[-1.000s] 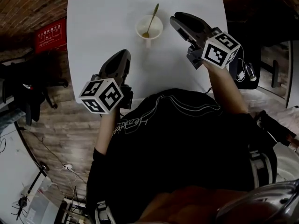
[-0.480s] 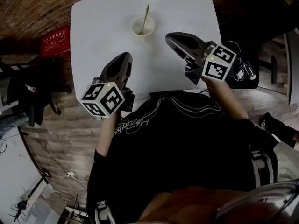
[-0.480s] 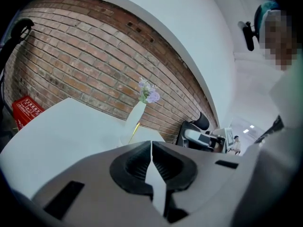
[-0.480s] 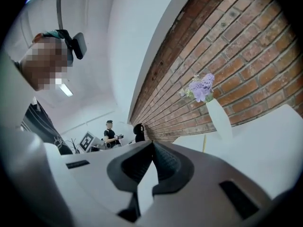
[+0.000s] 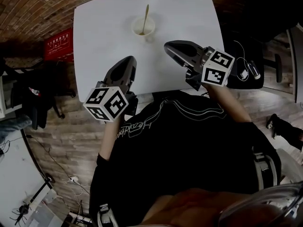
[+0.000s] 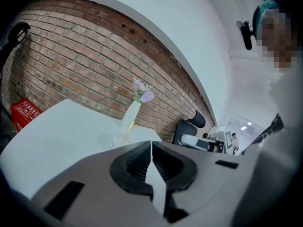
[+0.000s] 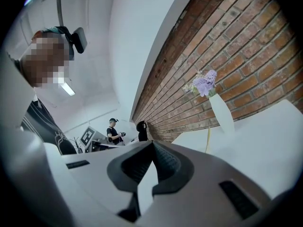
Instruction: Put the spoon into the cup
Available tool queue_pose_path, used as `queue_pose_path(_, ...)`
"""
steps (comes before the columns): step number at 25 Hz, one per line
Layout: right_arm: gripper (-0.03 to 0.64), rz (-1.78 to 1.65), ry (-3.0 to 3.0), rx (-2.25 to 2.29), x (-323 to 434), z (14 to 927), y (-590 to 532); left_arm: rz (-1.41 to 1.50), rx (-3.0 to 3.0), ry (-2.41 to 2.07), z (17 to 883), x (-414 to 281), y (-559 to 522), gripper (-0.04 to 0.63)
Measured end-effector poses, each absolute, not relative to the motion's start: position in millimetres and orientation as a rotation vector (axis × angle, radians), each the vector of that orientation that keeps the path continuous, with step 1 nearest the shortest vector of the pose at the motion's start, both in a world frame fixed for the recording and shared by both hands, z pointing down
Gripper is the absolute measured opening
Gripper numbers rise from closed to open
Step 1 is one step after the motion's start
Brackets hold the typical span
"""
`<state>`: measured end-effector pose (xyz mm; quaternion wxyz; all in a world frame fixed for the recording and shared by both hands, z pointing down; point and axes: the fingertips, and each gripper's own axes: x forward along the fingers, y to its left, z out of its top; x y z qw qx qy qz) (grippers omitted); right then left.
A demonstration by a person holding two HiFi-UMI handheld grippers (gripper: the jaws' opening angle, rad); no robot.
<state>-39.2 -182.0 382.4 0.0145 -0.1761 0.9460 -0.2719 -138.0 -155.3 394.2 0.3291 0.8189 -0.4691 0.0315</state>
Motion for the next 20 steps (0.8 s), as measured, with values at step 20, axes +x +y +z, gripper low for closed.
queue_pose_path(20, -0.003, -0.847, 2.961, -0.527, -43, 386, -184, 0.067, 2.142, -1.234, 396, -134, -158, 0.009)
